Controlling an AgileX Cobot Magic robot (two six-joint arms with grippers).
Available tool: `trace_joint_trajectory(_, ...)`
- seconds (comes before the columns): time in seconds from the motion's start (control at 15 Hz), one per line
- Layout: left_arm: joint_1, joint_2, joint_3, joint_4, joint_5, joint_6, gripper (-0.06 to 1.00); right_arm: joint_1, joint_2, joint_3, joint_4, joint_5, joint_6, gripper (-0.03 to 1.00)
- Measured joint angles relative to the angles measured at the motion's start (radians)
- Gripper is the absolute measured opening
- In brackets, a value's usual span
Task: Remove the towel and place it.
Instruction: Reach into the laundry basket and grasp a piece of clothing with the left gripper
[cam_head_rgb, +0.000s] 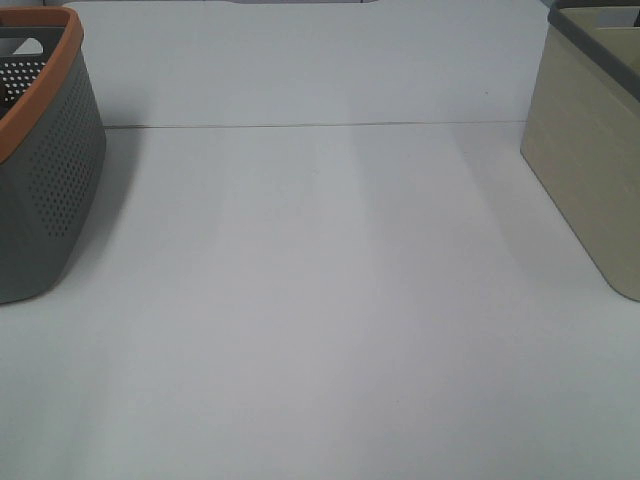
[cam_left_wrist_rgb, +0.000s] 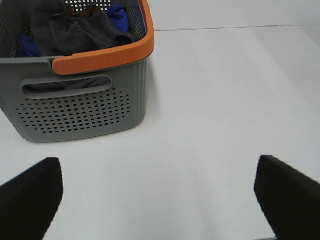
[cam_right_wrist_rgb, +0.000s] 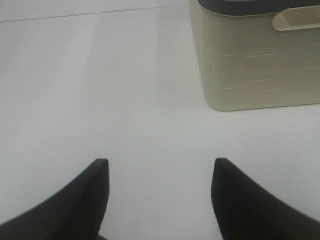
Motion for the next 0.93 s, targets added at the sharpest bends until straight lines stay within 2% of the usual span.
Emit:
trace_joint_trajectory(0.13,0.0,0.151,-0.09,0.0,-0.001,0.003,0.98,0.0,0.0,0.0,0.0,0.0,0.0,0.61)
trace_joint_trajectory(0.4,0.0,0.542,-0.395,0.001,0.156,0.036,0.98,0.0,0.0,0.0,0.0,0.0,0.0,0.61)
trace_joint_trajectory(0.53,0.0,0.67,-0.505,0.001,0.171,0.048,0.98,0.0,0.0,0.0,0.0,0.0,0.0,0.61)
trace_joint_trajectory(0.8,0.0,0.99,-0.793,0.02,0.174,0.177,0.98,0.0,0.0,0.0,0.0,0.0,0.0,0.61)
trace_joint_trajectory(0.93,0.0,1.197,-0.948,0.093,0.174,0.308,0.98,0.0,0.0,0.0,0.0,-0.001,0.0,0.61)
